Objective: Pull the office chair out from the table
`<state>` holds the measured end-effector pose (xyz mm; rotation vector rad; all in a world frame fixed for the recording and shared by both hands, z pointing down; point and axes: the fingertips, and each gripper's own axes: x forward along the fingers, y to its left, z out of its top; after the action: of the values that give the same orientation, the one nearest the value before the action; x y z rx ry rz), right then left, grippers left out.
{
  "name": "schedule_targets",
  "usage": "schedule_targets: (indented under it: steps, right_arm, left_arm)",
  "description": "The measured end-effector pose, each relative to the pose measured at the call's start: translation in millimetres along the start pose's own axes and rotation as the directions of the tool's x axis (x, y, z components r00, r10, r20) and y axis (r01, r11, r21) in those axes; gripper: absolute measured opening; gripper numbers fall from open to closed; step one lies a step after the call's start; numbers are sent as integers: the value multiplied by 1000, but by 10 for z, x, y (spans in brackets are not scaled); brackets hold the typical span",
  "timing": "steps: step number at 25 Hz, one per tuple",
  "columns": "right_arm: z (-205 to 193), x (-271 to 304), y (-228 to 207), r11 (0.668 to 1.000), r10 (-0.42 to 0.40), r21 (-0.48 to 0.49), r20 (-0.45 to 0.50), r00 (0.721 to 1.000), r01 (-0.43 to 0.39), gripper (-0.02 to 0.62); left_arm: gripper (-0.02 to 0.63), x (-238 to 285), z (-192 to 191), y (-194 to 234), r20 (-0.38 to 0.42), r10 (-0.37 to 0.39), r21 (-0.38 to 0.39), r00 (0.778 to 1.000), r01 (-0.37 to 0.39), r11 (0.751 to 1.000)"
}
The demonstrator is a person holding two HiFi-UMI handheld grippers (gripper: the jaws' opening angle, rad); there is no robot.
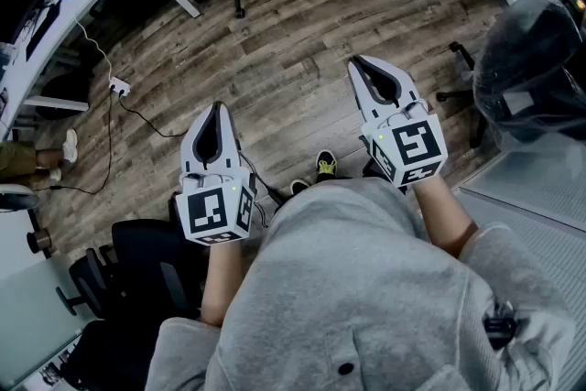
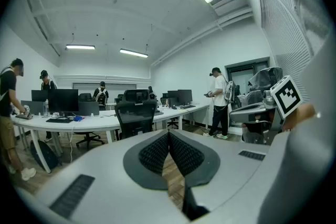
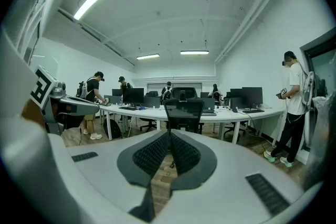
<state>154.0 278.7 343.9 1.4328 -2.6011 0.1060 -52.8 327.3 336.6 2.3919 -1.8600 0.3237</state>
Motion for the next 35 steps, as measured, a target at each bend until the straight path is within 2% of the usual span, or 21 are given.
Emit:
schedule_targets:
  steps: [7, 23, 35]
  right_arm:
    - [-36, -24, -198, 998, -1, 64, 21, 1000, 0, 37]
    - [-4, -83, -121, 998, 44, 42, 48, 998, -46, 37]
    - [-45, 126, -141, 998, 48, 38, 32, 998, -49, 37]
  left_arm:
    - [12, 87, 34, -161, 12, 10, -1, 1000, -10, 1000]
    - [12, -33, 89, -244, 25, 30, 8, 999, -31, 999]
    - [12, 162, 57, -116, 26, 27, -4, 999, -27, 1000]
